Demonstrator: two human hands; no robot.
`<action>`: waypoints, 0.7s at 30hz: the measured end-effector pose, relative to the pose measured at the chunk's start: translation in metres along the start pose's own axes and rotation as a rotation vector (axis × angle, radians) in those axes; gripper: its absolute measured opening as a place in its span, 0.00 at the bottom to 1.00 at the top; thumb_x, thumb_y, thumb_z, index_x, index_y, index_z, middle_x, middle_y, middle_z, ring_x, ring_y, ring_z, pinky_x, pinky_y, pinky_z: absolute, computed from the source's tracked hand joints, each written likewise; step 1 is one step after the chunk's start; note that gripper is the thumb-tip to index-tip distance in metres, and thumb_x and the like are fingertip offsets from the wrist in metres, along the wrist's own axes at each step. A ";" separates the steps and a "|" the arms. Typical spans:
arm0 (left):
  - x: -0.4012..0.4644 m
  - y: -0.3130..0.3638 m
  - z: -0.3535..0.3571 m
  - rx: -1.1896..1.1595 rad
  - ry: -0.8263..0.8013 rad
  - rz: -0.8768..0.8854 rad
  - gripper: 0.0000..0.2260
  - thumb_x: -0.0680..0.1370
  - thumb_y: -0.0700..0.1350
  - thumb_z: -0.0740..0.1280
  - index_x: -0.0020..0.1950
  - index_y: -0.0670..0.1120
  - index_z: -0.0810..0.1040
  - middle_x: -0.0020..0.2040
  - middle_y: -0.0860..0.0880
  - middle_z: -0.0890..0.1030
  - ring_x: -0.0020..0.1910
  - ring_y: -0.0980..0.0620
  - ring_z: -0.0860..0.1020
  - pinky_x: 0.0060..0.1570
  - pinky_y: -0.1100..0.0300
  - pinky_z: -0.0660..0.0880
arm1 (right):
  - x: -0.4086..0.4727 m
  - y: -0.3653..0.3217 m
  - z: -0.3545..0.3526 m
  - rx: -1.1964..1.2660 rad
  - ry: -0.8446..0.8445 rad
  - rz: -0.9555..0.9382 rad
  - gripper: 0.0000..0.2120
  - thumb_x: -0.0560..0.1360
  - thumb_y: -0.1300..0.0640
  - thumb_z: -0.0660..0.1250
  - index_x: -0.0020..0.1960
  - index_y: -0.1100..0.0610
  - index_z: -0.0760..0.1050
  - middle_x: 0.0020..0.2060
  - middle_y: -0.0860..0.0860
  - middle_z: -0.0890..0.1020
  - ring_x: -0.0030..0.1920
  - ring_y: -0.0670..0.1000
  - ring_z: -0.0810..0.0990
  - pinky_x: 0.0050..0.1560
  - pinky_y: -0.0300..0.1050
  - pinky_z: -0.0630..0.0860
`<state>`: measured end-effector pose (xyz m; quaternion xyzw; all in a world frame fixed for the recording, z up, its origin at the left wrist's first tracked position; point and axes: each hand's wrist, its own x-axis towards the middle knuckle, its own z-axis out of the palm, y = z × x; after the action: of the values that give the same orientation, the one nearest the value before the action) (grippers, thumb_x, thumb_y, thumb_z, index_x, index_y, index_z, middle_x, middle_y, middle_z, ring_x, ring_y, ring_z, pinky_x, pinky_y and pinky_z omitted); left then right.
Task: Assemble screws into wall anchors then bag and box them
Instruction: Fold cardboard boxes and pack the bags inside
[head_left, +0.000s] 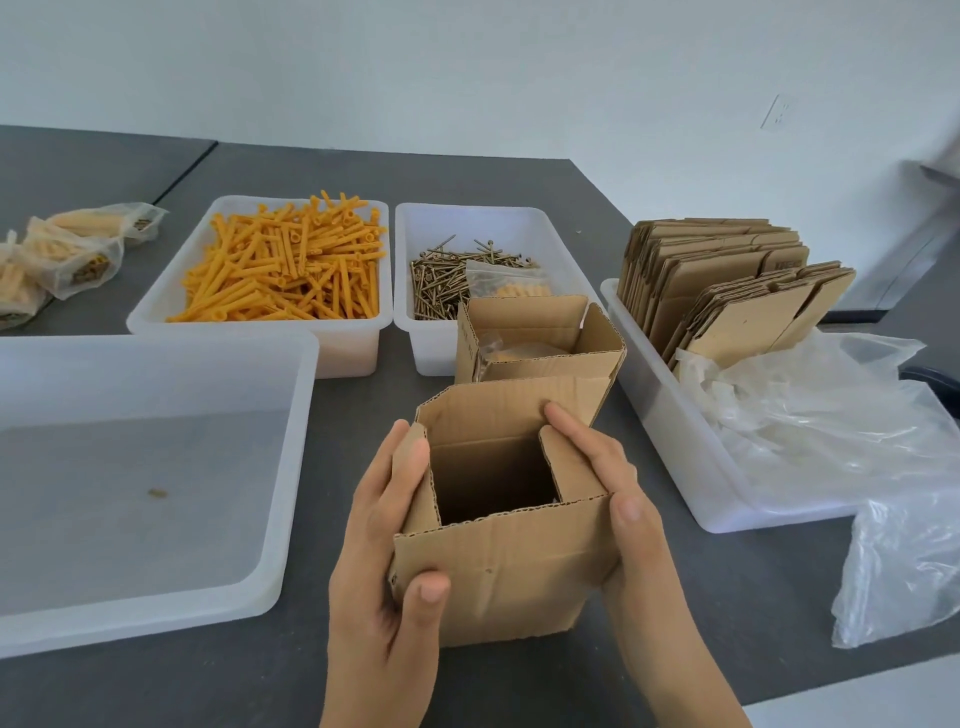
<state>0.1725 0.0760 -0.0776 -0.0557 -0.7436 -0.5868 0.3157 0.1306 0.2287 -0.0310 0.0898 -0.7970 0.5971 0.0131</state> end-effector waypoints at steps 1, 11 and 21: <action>0.000 0.000 -0.001 -0.013 -0.002 0.016 0.24 0.78 0.71 0.53 0.73 0.69 0.66 0.75 0.58 0.68 0.72 0.56 0.70 0.65 0.61 0.72 | 0.000 0.001 0.001 -0.015 0.004 0.017 0.31 0.61 0.22 0.49 0.59 0.32 0.69 0.53 0.18 0.68 0.64 0.30 0.63 0.67 0.31 0.57; 0.010 0.016 0.004 -0.030 0.024 -0.124 0.14 0.75 0.61 0.58 0.59 0.77 0.71 0.66 0.63 0.75 0.61 0.65 0.75 0.49 0.71 0.75 | -0.010 0.011 0.009 0.076 0.112 -0.099 0.18 0.73 0.38 0.55 0.52 0.41 0.80 0.59 0.42 0.77 0.65 0.44 0.73 0.62 0.37 0.65; 0.015 0.022 0.003 -0.323 0.041 -0.122 0.22 0.73 0.47 0.63 0.64 0.64 0.67 0.71 0.49 0.74 0.70 0.45 0.73 0.63 0.49 0.73 | -0.011 0.010 0.008 0.263 0.121 -0.083 0.28 0.69 0.42 0.65 0.68 0.34 0.63 0.57 0.43 0.79 0.58 0.44 0.79 0.54 0.36 0.75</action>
<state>0.1692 0.0813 -0.0521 -0.0487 -0.6350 -0.7177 0.2815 0.1408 0.2247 -0.0441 0.0873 -0.7054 0.6995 0.0740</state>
